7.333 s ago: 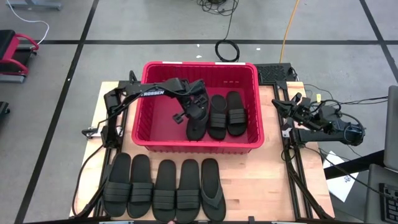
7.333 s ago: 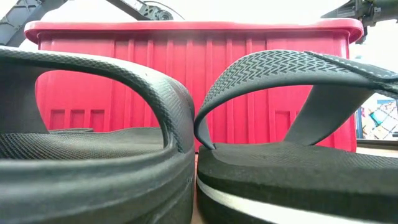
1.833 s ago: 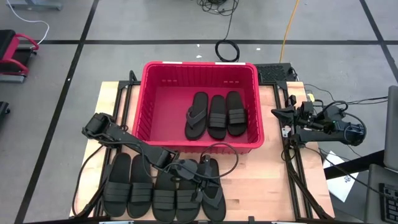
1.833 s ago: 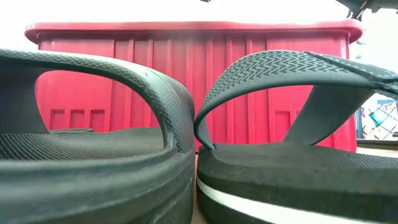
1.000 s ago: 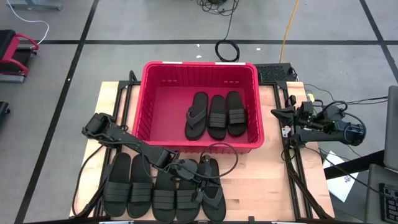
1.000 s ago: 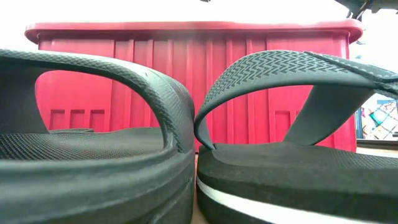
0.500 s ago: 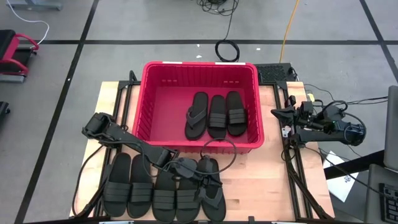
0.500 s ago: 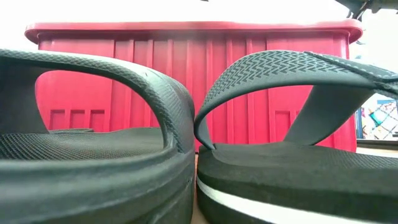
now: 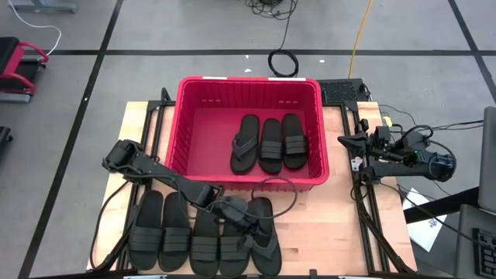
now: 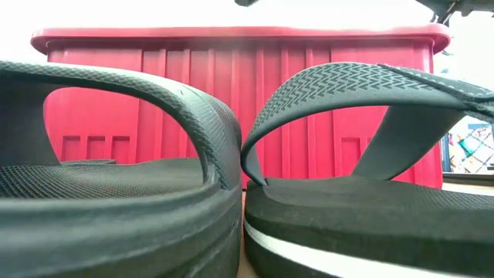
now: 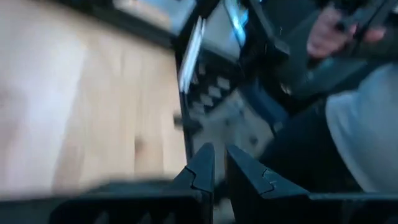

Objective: Pick and place slides into bin
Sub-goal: Put the flip flop into the bin

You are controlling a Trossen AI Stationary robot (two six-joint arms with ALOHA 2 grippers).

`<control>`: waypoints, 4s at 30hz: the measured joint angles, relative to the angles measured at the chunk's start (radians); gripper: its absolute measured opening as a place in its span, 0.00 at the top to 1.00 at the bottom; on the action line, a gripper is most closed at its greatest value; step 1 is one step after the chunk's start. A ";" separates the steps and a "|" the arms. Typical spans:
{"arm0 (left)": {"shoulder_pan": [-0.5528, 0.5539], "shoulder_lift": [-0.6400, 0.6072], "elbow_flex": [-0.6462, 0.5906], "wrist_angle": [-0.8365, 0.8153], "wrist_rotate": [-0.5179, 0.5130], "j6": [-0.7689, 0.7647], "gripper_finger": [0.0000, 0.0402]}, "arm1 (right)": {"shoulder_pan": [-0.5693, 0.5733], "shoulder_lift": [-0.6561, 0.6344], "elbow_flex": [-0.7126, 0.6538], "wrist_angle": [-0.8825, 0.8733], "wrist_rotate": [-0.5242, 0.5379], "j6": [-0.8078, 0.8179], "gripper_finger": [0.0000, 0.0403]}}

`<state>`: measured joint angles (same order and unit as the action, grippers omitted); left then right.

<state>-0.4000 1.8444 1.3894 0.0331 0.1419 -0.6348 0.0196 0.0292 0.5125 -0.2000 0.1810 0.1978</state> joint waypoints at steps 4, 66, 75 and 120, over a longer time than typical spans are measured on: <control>0.008 0.003 -0.002 -0.218 0.161 0.054 0.91 | 0.000 0.000 0.000 -0.006 0.000 0.000 1.00; -0.021 0.249 0.442 -0.668 0.277 0.937 0.99 | 0.000 0.000 0.000 -0.031 -0.001 0.026 1.00; -0.043 0.249 0.854 -1.298 0.252 1.008 1.00 | 0.000 0.000 0.000 -0.077 0.000 0.026 1.00; 0.762 -0.131 0.302 -1.548 -0.147 1.841 1.00 | 0.000 0.000 0.000 -0.079 0.162 -0.075 1.00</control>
<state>0.3625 1.7130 1.6913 -1.5152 -0.0051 1.2065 0.0194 0.0296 0.5125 -0.2793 0.3433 0.1232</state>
